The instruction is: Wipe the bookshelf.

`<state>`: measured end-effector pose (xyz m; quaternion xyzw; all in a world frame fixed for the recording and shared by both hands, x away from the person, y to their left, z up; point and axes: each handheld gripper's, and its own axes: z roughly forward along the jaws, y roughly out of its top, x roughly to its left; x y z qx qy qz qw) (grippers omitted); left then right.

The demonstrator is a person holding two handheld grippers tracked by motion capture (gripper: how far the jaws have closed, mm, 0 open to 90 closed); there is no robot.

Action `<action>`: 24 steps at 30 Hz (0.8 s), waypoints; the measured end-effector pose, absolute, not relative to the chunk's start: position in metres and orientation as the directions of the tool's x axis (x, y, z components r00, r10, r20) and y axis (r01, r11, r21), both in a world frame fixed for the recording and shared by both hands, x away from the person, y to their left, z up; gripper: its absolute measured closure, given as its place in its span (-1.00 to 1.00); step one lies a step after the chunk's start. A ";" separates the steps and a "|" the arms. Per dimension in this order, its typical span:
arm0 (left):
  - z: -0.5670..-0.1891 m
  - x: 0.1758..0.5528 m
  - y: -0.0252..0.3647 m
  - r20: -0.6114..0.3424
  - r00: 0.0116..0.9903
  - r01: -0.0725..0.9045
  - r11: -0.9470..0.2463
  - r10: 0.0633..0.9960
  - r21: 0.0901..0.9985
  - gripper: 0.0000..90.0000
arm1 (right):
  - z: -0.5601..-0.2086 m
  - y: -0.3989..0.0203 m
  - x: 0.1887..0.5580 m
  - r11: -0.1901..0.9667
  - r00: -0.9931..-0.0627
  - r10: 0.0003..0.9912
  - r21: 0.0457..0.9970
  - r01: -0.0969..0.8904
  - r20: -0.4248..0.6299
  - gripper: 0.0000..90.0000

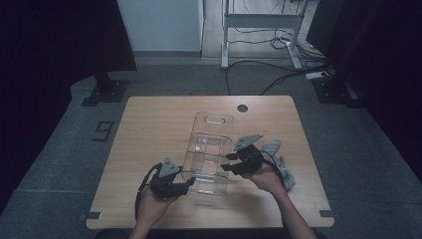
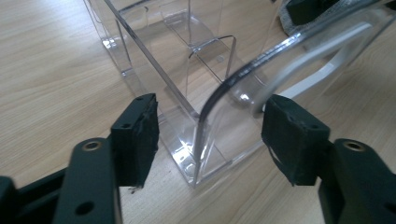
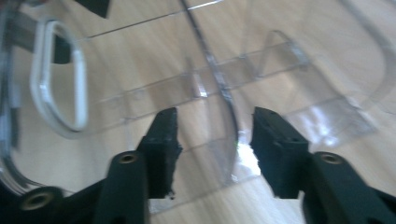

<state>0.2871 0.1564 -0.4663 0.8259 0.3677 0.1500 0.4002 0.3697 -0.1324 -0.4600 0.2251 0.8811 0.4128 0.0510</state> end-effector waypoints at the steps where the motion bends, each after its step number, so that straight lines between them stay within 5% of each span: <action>1: -0.467 0.288 0.157 -0.045 0.683 0.490 -0.410 0.729 0.769 -0.13 | -0.461 -0.130 0.369 0.561 -0.895 0.437 0.749 0.352 0.093 0.20; 18: -0.468 0.300 0.189 -0.092 0.615 0.521 -0.316 0.784 0.793 0.05 | -0.461 -0.112 0.346 0.596 -0.933 0.344 0.742 0.305 0.107 0.32; 24: -0.476 0.304 0.189 -0.083 0.601 0.530 -0.320 0.795 0.785 0.09 | -0.455 -0.119 0.337 0.590 -0.929 0.355 0.747 0.306 0.101 0.11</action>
